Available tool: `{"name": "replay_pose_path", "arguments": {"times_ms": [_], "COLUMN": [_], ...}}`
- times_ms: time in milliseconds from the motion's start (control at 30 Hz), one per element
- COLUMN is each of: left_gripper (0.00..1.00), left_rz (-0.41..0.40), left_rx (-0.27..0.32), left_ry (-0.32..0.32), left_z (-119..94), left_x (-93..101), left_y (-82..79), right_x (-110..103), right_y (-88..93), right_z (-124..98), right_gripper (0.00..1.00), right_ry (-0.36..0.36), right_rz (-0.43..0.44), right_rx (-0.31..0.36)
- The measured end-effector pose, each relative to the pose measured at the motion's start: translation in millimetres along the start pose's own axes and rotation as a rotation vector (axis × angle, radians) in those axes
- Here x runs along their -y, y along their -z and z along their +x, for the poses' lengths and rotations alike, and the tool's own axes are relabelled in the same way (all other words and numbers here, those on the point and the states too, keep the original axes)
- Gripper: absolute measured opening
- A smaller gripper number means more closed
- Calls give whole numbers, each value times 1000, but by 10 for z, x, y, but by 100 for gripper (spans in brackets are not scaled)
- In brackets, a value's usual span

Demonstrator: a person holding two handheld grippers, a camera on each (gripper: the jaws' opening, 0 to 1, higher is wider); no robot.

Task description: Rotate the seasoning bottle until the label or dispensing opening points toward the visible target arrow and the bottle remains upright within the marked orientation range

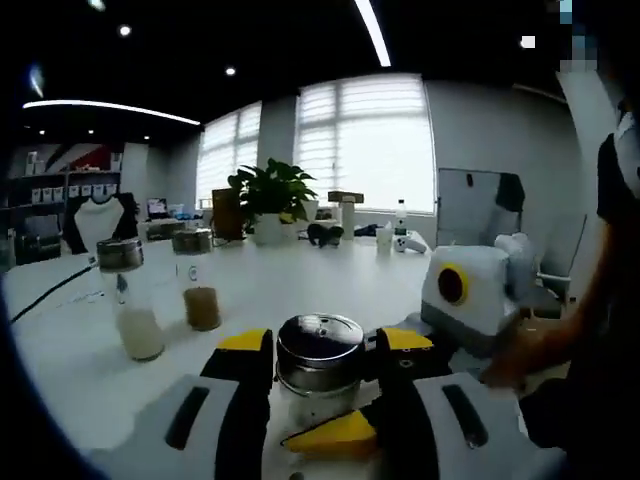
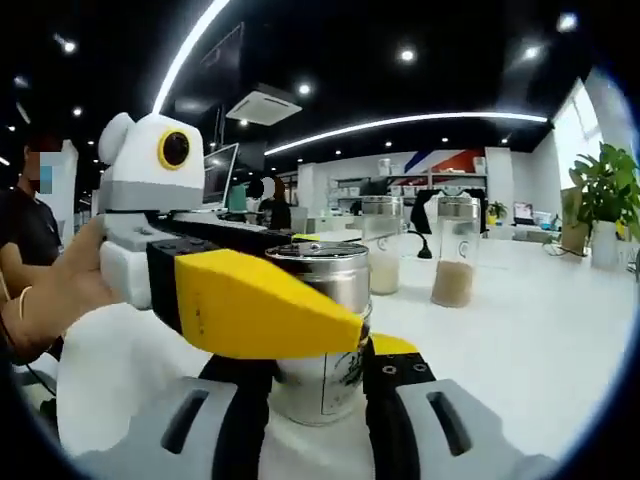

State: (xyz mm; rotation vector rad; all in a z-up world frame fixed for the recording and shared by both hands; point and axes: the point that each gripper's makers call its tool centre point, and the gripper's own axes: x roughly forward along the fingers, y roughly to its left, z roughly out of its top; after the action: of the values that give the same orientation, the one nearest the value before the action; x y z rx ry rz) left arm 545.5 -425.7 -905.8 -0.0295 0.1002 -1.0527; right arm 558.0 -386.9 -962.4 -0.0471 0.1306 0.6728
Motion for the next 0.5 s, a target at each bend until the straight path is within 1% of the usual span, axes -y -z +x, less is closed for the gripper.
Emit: {"name": "replay_pose_path", "arguments": {"times_ms": [33,67,100,133,167,200,233,300,367,400,433,467,500], "left_gripper": [43,42,42,42,42,42,42,42,41,41,41,41,40], "left_rz": [-6,-24,-26,-29,-26,-12,5,-15,-31,-27,-56,-51,-44], "left_rx": [15,25,33,32,26,12,11,24,50,90,174,193,170], "left_ry": [-43,-80,-117,-153,-179,-191,-199,-246,-284,-322,-387,-394,-383], "left_z": [-16,-28,-39,-49,-54,-55,-51,-60,-78,-108,-164,-182,-164], "left_x": [-31,-60,-75,-92,-102,-98,-92,-97,-108,-130,-187,-159,-126], "left_y": [-26,-39,-48,-41,-30,-11,-15,-28,-64,-116,-213,-232,-204], "right_x": [29,41,62,89,85,70,74,80,100,106,101,105,121], "right_y": [-4,-9,-22,-28,-33,-21,-20,-13,-34,-43,-60,-93,-113], "right_z": [9,14,16,20,26,37,48,59,41,40,39,50,46], "right_gripper": [33,33,33,33,33,33,33,33,33,33,33,33,33], "right_ry": [42,64,102,139,153,157,167,179,212,216,216,213,228], "right_rz": [1,-12,-48,-76,-91,-71,-49,-27,-19,-19,-8,19,32], "right_rx": [8,8,11,10,11,8,9,10,26,31,43,68,80]}}
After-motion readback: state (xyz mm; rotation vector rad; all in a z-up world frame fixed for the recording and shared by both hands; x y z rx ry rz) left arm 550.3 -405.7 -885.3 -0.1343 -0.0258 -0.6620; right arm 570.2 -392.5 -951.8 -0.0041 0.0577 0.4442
